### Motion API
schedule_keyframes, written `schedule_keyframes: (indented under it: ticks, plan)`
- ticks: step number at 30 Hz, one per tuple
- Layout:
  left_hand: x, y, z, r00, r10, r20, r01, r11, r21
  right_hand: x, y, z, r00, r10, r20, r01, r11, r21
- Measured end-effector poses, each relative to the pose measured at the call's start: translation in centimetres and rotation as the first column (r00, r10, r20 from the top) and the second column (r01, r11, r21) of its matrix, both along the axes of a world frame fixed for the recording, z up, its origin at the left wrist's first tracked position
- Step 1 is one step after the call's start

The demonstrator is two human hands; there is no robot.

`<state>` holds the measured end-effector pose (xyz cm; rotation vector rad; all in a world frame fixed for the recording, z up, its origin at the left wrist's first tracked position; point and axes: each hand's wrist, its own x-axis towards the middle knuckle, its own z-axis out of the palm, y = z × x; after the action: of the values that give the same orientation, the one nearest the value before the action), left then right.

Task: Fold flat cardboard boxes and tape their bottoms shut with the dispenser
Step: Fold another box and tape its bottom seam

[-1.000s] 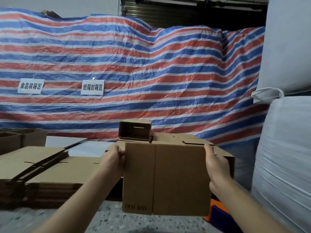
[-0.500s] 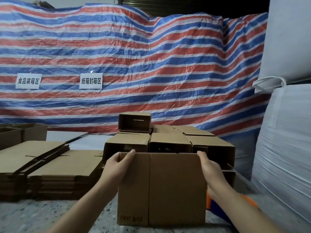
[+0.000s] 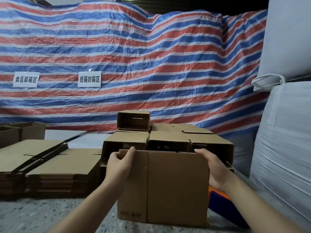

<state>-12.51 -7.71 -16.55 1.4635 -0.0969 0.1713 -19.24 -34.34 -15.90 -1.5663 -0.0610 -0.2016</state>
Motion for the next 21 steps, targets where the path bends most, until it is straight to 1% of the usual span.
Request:
schedule_keyframes:
  ticks: [4,8,12,14,15,16,18,21]
  plan:
    - [-0.3,-1.2,-0.6,1.0,0.004,0.006,-0.004,1.0,-0.01,-0.9,0.3,0.3,1.0,0.02,-0.023,-0.02,1.0,0.002]
    - [0.6,-1.7,-0.4,1.0,0.009,0.006,-0.009,0.999,-0.038,-1.7,1.2,0.7,0.993,-0.116,-0.034,0.115,0.993,-0.037]
    - [1.5,-1.7,1.3,0.996,-0.085,0.036,0.084,0.996,0.025,-2.7,3.8,1.7,0.952,-0.305,0.038,0.306,0.952,-0.014]
    - [1.1,-1.6,2.1,0.988,-0.152,-0.022,0.151,0.988,-0.039,-2.8,5.3,1.7,0.907,-0.405,0.117,0.411,0.911,-0.035]
    - [0.9,-1.4,2.3,0.974,-0.217,-0.067,0.211,0.974,-0.084,-2.7,5.8,1.6,0.885,-0.439,0.155,0.449,0.893,-0.039]
    - [0.6,-1.0,2.4,0.952,-0.291,-0.097,0.279,0.953,-0.118,-2.7,6.3,1.4,0.868,-0.463,0.182,0.476,0.878,-0.038]
    - [0.6,-0.2,1.8,0.909,-0.404,-0.101,0.387,0.909,-0.153,-2.4,6.7,0.7,0.844,-0.496,0.206,0.514,0.857,-0.041]
    - [0.7,0.5,0.2,0.891,-0.445,-0.092,0.431,0.891,-0.14,-1.9,7.2,-1.0,0.843,-0.502,0.191,0.519,0.853,-0.051]
